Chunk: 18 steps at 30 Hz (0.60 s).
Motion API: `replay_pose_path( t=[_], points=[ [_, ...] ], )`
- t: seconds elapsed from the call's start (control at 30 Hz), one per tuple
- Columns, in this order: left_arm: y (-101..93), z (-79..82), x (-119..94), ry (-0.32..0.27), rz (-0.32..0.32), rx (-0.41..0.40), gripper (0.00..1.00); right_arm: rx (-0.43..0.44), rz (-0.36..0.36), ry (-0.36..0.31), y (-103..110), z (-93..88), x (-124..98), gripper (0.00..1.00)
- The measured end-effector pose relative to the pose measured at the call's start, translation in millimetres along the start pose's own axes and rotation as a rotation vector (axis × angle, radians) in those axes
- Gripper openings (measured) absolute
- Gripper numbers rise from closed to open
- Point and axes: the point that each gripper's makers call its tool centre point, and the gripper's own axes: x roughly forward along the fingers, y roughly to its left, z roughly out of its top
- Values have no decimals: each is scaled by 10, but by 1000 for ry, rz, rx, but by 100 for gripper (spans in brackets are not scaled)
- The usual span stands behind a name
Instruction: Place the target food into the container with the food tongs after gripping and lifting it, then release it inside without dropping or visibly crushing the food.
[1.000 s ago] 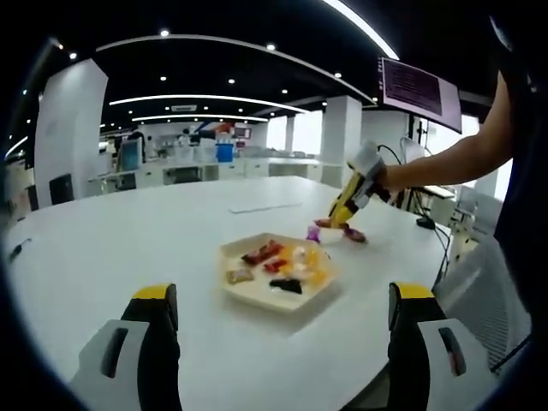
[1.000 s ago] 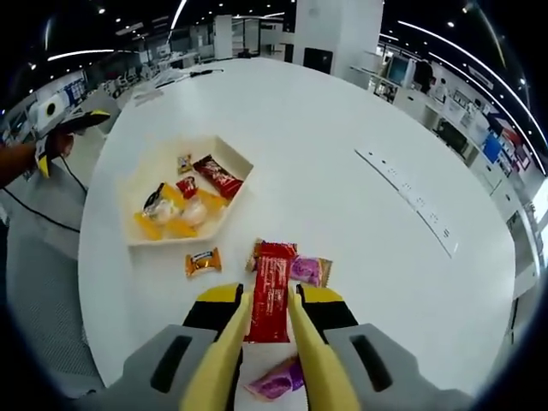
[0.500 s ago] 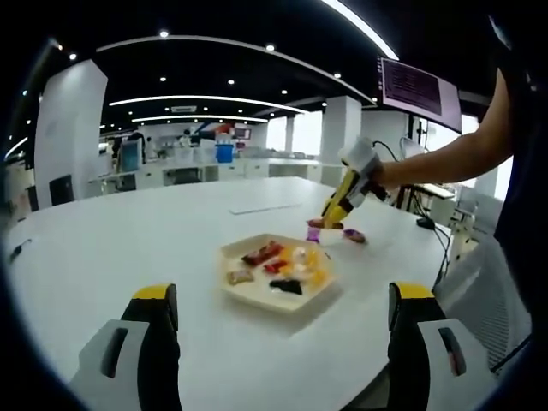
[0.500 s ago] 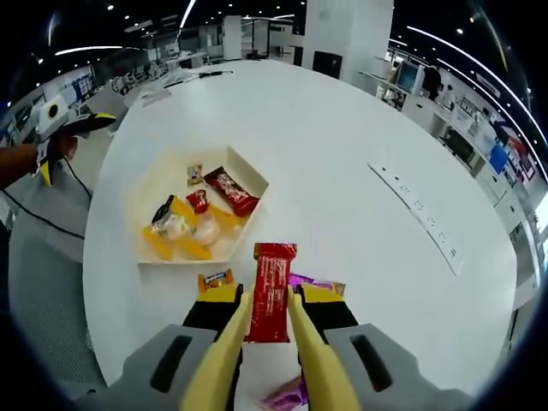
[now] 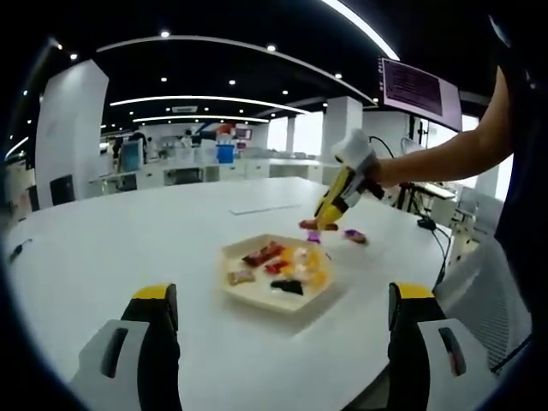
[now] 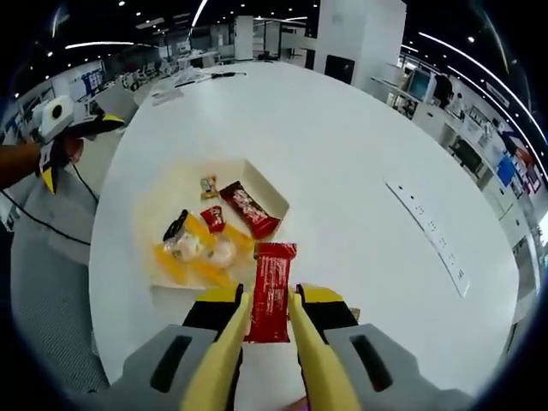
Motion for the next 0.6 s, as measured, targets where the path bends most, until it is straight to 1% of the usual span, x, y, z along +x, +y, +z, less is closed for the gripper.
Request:
replay_pose_path(
  t=[0.23, 0.6],
  points=[
    [-4, 3, -4, -1, 1, 3, 99, -5, 18, -17, 142, 162, 83, 23],
    [-4, 17, -5, -3, 5, 11, 99, -24, 48, -30, 360, 348, 224, 23]
  ],
)
